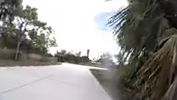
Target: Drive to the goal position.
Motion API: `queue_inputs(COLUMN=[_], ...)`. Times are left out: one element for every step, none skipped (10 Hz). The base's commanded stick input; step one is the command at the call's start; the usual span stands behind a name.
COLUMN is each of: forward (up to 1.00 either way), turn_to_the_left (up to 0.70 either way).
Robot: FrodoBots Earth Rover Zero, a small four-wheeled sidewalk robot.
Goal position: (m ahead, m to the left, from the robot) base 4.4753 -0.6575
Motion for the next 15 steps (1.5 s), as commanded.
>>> queue_inputs(forward=[0.59,0.59,0.59,0.59,0.59,0.59,0.59,0.59,0.59,0.59,0.59,0.59,0.59,0.59,0.59], turn_to_the_left=[0.15,0.15,0.14,0.03,0.01,0.01,0.01,0.01,0.01,0.01,0.01,0.01,0.01,0.01,0.01])
